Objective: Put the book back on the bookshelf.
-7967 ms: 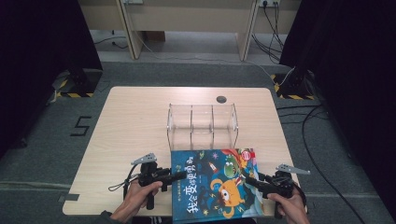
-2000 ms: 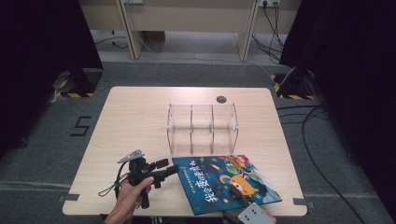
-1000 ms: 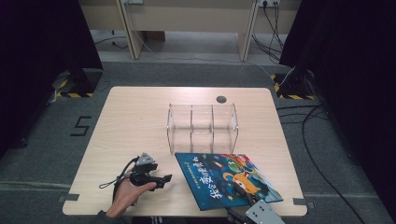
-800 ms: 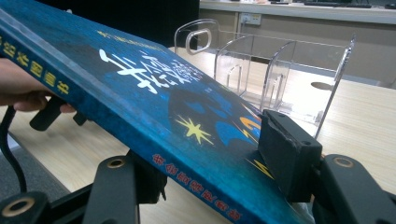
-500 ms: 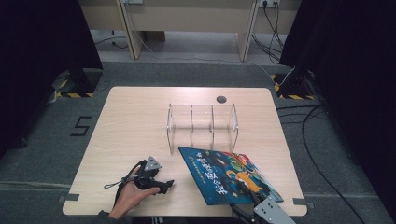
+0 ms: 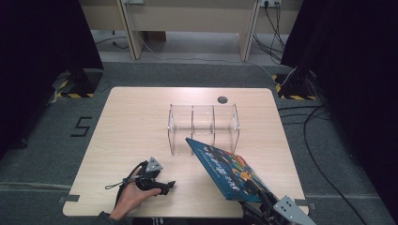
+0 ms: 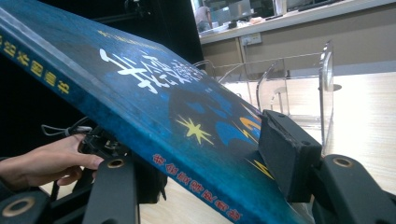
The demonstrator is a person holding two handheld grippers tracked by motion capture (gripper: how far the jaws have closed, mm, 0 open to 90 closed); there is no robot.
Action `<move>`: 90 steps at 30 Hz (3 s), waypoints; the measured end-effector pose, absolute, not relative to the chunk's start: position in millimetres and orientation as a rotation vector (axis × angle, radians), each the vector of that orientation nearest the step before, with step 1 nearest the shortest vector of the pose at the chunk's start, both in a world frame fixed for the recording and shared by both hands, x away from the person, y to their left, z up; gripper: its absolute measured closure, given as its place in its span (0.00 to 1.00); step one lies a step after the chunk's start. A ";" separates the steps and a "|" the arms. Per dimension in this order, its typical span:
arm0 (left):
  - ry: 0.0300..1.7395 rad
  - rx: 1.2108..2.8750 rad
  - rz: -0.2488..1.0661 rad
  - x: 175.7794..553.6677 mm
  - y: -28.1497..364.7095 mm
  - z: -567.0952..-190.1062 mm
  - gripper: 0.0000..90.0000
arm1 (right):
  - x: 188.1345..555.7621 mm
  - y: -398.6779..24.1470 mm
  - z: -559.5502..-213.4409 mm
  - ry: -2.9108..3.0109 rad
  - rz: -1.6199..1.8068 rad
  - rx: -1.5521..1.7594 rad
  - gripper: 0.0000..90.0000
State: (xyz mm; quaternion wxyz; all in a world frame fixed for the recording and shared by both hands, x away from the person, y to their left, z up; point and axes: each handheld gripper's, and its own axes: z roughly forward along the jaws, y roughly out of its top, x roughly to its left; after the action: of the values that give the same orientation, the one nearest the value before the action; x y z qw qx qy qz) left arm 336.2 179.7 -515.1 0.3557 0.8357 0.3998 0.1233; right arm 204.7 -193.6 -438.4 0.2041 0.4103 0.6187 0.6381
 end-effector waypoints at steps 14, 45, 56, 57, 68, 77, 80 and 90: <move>1.026 2.161 0.317 335.9 179.2 -515.2 0.17 | 207.5 -218.7 -439.8 1.592 1.854 1.264 0.63; 0.998 2.173 0.334 334.8 177.2 -516.3 0.17 | 210.3 -240.4 -435.8 1.546 1.776 1.238 0.78; 0.949 2.192 0.369 331.9 172.2 -518.9 0.15 | 216.5 -245.7 -437.3 1.580 1.728 1.181 0.80; 0.949 2.191 0.370 331.9 172.1 -519.0 0.15 | 217.2 -246.1 -438.0 1.577 1.730 1.184 0.80; 0.945 2.189 0.372 331.4 170.9 -519.6 0.14 | 228.7 -250.3 -445.2 1.627 1.667 1.164 0.80; 0.940 2.192 0.371 331.3 170.2 -519.7 0.14 | 235.5 -251.3 -450.2 1.645 1.680 1.176 0.80; 0.940 2.192 0.371 331.2 170.2 -519.7 0.14 | 237.2 -251.5 -451.7 1.646 1.683 1.170 0.80; 0.941 2.191 0.371 331.1 170.1 -519.7 0.13 | 243.3 -253.7 -458.5 1.655 1.692 1.175 0.80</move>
State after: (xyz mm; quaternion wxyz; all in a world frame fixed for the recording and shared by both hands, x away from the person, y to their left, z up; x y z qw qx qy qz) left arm 331.1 170.1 -519.7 0.3560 0.8484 0.3644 0.1438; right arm 243.3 -253.7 -458.5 0.2470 0.4308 0.6068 0.6206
